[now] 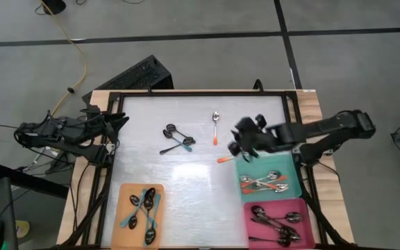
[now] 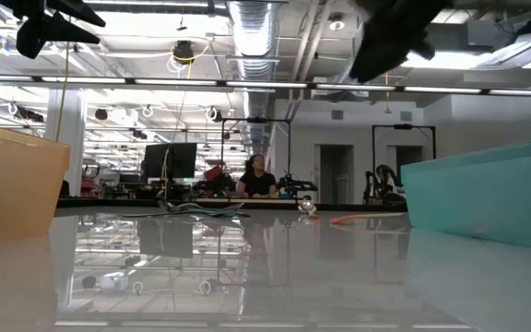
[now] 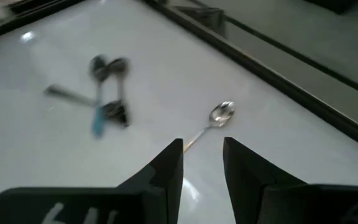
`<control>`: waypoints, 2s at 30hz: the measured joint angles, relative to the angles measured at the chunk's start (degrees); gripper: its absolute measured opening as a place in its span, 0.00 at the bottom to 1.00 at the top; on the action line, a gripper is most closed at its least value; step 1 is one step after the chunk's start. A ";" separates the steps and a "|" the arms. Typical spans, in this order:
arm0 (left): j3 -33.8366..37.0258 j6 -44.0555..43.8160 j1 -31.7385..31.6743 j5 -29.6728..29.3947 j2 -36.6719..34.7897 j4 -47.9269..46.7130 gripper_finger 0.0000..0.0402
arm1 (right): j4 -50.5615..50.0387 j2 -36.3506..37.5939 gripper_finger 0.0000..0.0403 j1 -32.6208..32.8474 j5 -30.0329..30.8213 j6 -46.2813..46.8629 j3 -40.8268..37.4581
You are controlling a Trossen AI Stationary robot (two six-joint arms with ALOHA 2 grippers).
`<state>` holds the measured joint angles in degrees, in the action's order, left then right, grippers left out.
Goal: Sort silverware by color (type)
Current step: Put the orange spoon into the blue bin
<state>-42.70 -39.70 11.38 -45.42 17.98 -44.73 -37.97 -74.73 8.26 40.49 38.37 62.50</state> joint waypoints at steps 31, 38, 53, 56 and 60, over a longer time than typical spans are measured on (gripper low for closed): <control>0.00 0.02 0.00 1.63 0.02 -1.42 0.38 | 27.79 -35.37 0.30 -22.32 -16.74 7.73 0.00; 0.00 0.02 -0.01 1.61 0.02 -1.40 0.38 | 28.58 -37.74 0.30 -22.30 -16.62 8.15 0.17; 0.00 0.02 -0.01 1.57 0.02 -1.40 0.38 | 27.62 -37.52 0.03 -22.30 -17.76 8.28 0.17; 0.00 0.02 0.00 1.57 0.02 -1.40 0.38 | 27.68 -37.54 0.02 -22.32 -18.14 8.05 0.17; 0.00 0.02 0.00 1.57 0.02 -1.40 0.38 | 28.11 -36.83 0.02 -22.35 -18.56 7.72 0.08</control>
<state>-42.70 -39.68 11.37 -43.86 18.00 -46.13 -9.86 -111.56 -14.09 21.93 46.09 62.58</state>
